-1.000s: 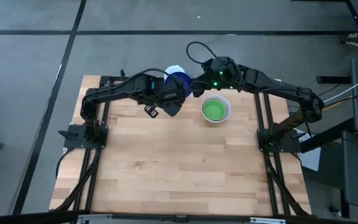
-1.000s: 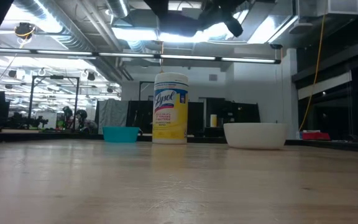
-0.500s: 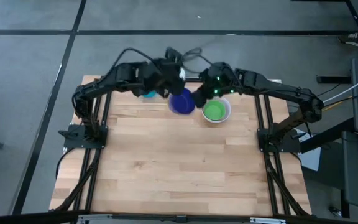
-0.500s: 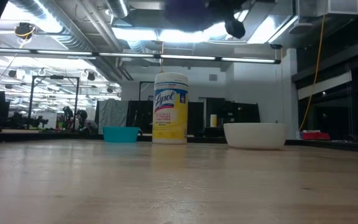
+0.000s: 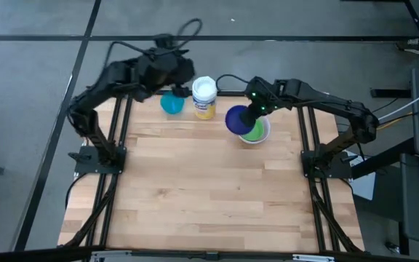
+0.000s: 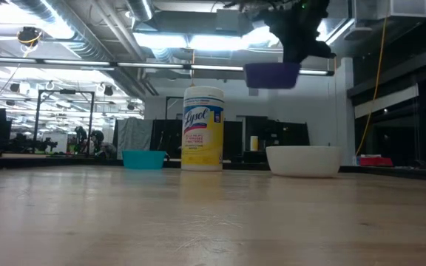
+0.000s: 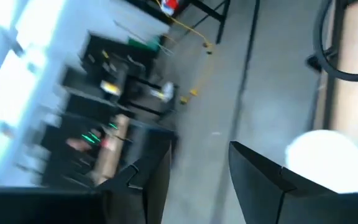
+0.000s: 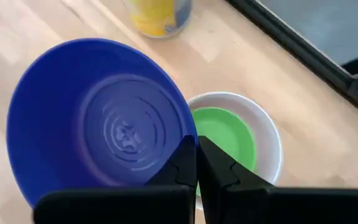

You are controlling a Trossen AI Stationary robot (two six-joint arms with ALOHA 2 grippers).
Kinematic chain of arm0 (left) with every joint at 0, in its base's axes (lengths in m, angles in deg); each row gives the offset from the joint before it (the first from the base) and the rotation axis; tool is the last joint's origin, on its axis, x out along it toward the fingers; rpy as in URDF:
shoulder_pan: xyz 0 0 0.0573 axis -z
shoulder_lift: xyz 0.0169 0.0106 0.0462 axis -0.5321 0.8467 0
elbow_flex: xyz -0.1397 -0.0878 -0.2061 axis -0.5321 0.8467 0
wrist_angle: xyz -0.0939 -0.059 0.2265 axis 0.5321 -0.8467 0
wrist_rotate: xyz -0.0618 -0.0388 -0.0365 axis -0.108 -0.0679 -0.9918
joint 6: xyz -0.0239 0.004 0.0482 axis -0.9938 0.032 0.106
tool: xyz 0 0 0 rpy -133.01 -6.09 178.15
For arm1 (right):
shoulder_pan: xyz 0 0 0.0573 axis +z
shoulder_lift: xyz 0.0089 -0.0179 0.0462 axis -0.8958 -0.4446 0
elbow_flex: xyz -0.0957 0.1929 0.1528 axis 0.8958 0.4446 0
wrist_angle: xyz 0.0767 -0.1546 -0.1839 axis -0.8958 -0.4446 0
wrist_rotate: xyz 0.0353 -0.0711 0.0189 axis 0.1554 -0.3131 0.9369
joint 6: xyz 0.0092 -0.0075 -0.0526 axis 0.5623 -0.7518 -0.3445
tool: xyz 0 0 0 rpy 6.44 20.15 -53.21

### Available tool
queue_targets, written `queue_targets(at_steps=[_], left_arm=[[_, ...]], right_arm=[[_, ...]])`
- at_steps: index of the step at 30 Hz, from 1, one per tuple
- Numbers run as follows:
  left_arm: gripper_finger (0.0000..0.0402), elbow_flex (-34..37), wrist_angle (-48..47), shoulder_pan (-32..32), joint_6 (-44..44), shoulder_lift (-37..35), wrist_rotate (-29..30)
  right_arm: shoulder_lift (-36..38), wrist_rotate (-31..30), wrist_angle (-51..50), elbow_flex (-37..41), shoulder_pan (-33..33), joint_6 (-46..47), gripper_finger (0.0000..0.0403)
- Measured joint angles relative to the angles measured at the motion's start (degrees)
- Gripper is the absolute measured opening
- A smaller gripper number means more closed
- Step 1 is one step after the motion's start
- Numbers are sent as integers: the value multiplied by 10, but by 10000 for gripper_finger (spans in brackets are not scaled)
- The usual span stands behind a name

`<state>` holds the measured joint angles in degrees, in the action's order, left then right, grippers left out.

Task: Nest bowls inside each other
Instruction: Stack the blue bowl on the green bowl

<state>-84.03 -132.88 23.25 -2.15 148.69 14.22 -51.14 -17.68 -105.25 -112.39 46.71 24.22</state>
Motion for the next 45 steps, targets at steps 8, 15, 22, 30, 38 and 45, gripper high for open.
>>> queue_targets(at_steps=[8,15,22,30,38,45], left_arm=[[157,14,-210,-21,-302,-71,-70],[144,86,-245,-21,-390,-168,-65],[121,156,-242,-21,-448,-243,-66],[112,250,-238,-21,-486,-281,-72],[114,327,-215,-21,-490,-295,-76],[114,342,-212,-21,-490,-305,-73]], right_arm=[[5,-9,22,72,-50,-21,1],[4,-22,115,183,-68,-22,1],[4,-34,159,215,-87,-19,1],[4,-31,154,218,-130,-39,1],[4,-11,124,219,-158,-65,1],[5,19,132,254,-159,-66,1]])
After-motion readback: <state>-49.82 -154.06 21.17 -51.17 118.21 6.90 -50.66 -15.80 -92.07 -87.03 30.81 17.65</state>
